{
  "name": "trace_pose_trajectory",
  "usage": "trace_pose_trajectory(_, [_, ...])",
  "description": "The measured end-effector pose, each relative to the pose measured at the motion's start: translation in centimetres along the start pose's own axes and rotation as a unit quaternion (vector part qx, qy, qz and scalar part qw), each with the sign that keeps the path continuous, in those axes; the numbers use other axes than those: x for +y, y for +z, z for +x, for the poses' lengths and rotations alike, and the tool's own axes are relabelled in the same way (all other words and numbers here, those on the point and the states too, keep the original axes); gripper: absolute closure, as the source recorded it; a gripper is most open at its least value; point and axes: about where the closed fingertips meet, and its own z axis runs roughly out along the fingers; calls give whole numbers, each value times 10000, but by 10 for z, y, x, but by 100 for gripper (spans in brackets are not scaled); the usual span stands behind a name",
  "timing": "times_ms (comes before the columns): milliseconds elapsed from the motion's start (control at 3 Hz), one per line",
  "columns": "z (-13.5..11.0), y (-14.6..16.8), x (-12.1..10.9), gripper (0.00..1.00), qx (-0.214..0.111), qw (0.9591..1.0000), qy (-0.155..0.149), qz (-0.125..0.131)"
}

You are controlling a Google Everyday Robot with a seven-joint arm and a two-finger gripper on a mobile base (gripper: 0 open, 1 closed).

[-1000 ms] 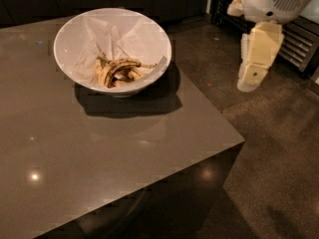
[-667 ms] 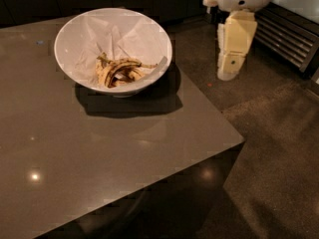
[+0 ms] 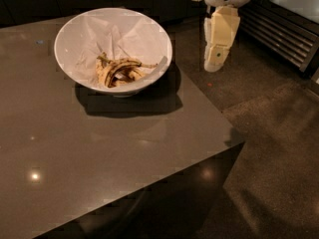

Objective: Pick banana from white bowl

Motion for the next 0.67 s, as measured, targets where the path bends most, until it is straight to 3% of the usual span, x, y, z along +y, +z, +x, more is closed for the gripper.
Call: trace_pose_trajectory(667, [-35,27,-46,0,-76,9981,-589,-152])
